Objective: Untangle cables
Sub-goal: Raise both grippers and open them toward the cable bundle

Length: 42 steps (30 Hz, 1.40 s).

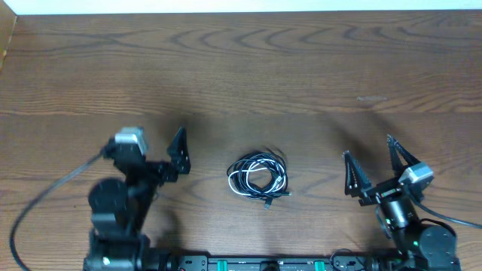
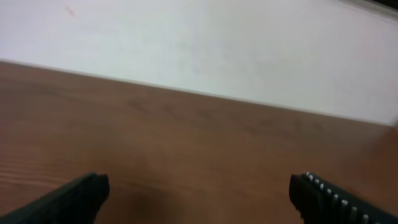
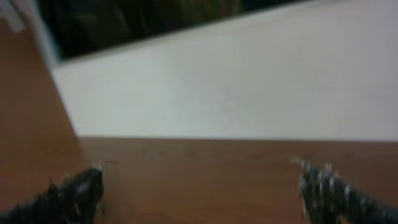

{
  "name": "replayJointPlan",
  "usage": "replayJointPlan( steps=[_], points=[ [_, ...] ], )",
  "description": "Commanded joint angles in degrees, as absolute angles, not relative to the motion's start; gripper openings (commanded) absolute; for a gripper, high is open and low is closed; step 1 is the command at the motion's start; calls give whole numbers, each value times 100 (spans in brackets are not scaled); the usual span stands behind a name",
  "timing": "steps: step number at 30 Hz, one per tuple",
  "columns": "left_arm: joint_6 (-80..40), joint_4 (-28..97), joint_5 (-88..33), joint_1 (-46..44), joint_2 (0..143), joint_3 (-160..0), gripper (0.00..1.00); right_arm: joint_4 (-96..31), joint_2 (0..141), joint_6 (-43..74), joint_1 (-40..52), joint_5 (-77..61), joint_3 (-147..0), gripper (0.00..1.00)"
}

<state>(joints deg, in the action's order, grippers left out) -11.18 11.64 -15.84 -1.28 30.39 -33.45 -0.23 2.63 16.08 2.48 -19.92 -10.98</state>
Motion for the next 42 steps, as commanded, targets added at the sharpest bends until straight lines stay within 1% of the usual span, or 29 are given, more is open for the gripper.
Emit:
replayJointPlan(
  steps=[1, 3, 5, 9, 11, 14, 17, 19, 21, 25, 29, 33, 37, 42],
  points=[
    [-1280, 1577, -2397, -106, 3774, -4097, 98, -663, 646, 1772, 220, -2456, -1747, 99],
    [-1278, 1831, -2661, -104, 4163, -4377, 98, -1393, 1011, 1557, 220, -2368, -2005, 99],
    [-1280, 1938, -2947, -104, 4386, -4427, 98, -1841, 1352, 1518, 220, -2329, -2067, 99],
    [-1273, 2078, -3417, -106, 4565, -4427, 98, -2305, 1957, 2075, 220, -2425, -2064, 99],
    [-1234, 2075, -3542, -106, 4582, -4427, 98, -2231, 2235, 2397, 226, -2563, -2064, 99],
    [-1107, 2097, -3562, -126, 4582, -4427, 98, -1719, 2609, 2309, 276, -3326, -2064, 99],
    [-596, 2198, -3487, -342, 4584, -4427, 98, -1116, 2969, 2309, 440, -3870, -2069, 99],
    [-395, 2309, -3114, -576, 4598, -4427, 98, -834, 3256, 2300, 679, -3942, -2080, 99],
    [-99, 2451, -2416, -921, 4604, -4427, 98, -913, 3594, 1879, 1004, -3892, -2110, 99],
    [191, 2633, -939, -1693, 4609, -4427, 98, -1647, 4456, 1251, 1712, -2724, -2165, 99],
    [191, 2556, -161, -2405, 4692, -4427, 98, -1667, 5343, 1234, 2414, -1909, -2414, 99],
    [161, 2464, -84, -2814, 4910, -4427, 98, -1651, 5924, 1234, 3105, -1264, -3041, 99],
    [143, 2471, -84, -3009, 5223, -4427, 98, -1282, 6274, 1234, 3760, -1166, -3531, 99],
    [148, 2440, -104, -3072, 5330, -4427, 98, -788, 6556, 1144, 4104, -596, -3575, 99]
  ],
)
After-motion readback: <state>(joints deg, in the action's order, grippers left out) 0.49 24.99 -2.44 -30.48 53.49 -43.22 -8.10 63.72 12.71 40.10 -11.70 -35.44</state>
